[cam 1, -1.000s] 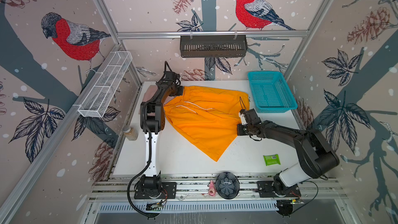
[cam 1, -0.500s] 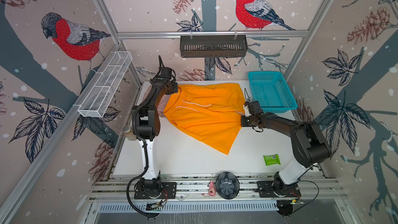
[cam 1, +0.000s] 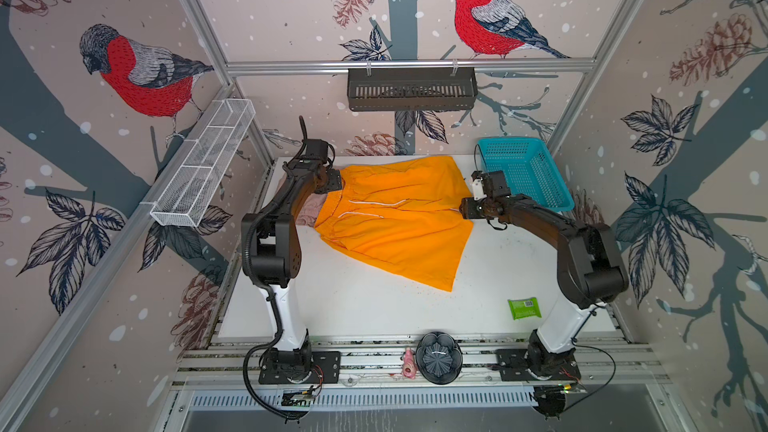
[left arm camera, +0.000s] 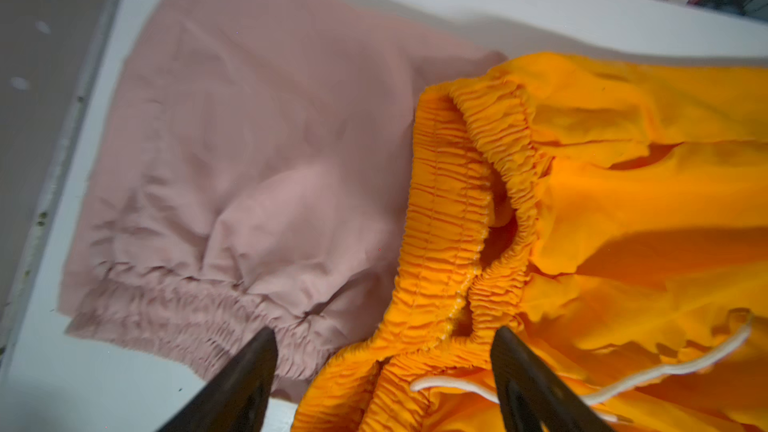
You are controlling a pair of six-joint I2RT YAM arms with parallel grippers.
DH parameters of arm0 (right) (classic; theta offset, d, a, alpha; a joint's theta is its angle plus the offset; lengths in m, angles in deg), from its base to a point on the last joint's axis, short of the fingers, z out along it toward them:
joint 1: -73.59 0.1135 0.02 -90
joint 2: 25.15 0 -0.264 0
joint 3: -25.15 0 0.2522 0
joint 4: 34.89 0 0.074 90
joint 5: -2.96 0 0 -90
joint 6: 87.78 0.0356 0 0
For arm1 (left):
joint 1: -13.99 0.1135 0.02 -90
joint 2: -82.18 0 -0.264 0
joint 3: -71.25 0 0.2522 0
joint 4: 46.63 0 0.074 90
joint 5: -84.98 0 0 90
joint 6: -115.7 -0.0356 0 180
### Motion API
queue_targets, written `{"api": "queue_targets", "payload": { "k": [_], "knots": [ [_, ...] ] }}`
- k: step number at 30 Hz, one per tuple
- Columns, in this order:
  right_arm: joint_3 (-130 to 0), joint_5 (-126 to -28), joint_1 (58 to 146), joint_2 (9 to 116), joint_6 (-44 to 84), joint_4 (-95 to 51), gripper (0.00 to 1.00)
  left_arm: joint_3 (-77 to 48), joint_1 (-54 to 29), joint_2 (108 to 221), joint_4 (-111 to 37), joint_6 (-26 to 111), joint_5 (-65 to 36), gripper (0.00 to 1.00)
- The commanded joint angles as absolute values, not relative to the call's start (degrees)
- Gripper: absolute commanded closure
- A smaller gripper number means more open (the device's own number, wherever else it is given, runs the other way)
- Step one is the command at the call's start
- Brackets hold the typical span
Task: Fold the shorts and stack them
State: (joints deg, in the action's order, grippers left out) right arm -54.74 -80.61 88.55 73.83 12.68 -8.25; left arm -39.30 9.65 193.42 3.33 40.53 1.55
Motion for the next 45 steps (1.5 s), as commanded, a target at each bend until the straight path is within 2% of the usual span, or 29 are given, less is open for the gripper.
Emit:
{"api": "queue_targets", "payload": {
  "k": [1, 4, 9, 13, 19, 21, 24, 26, 30, 34, 38, 41, 43, 44, 45],
  "knots": [
    [-50.6, -74.8, 88.9, 68.2, 15.5, -5.9, 0.34, -36.3, 7.9, 188.5, 5.5, 42.7, 2.7, 0.17],
    [-42.1, -68.1, 90.8, 62.7, 18.9, -5.0, 0.33, -27.9, 3.9, 183.5, 3.4, 42.8, -2.8, 0.18],
    [-29.0, -69.4, 100.7, 54.7, 25.7, -3.1, 0.33, -16.3, 0.7, 181.1, 3.2, 42.5, -4.6, 0.18],
    [-22.8, -70.4, 106.4, 52.0, 31.5, -5.7, 0.34, -14.2, 0.7, 182.5, 4.1, 42.8, 1.7, 0.17],
    [-21.6, -72.2, 112.2, 53.3, 36.4, -9.3, 0.38, -14.4, 0.7, 180.0, 0.0, 42.8, 1.1, 0.17],
    [-21.2, -72.2, 112.2, 54.3, 36.7, -9.5, 0.49, -14.7, 0.6, 180.6, 0.4, 42.5, 2.7, 0.17],
    [-20.6, -72.4, 112.2, 54.7, 36.5, -9.6, 0.72, -14.5, 0.4, 181.8, 0.3, 41.0, 5.4, 0.17],
    [-20.7, -72.9, 112.2, 54.5, 36.2, -9.0, 0.79, -14.3, 0.1, 182.6, -0.7, 40.5, 6.2, 0.17],
    [-21.1, -74.1, 111.7, 53.1, 35.5, -7.0, 0.86, -14.8, 0.1, 184.6, -1.6, 39.7, 6.2, 0.18],
    [-20.5, -74.4, 110.2, 51.4, 34.7, -5.4, 0.87, -14.4, 0.1, 185.6, -2.2, 39.6, 4.0, 0.20],
    [-19.9, -74.6, 108.6, 49.7, 34.2, -5.0, 0.87, -13.0, -0.1, 186.7, -1.8, 40.8, 3.9, 0.30],
    [-19.4, -74.3, 107.7, 48.9, 33.9, -5.1, 0.88, -12.3, -0.2, 187.0, -2.2, 41.4, 4.4, 0.45],
    [-19.1, -74.4, 107.3, 48.9, 33.6, -4.9, 0.88, -11.9, -0.2, 187.0, -2.6, 41.9, 3.5, 0.60],
    [-19.0, -74.6, 107.1, 48.9, 33.5, -4.6, 0.89, -11.7, -0.2, 187.0, -2.7, 42.0, 3.2, 0.70],
    [-18.9, -74.9, 106.9, 48.6, 33.4, -4.4, 0.89, -11.5, -0.2, 187.0, -2.8, 42.1, 3.2, 0.85]
  ]
}}
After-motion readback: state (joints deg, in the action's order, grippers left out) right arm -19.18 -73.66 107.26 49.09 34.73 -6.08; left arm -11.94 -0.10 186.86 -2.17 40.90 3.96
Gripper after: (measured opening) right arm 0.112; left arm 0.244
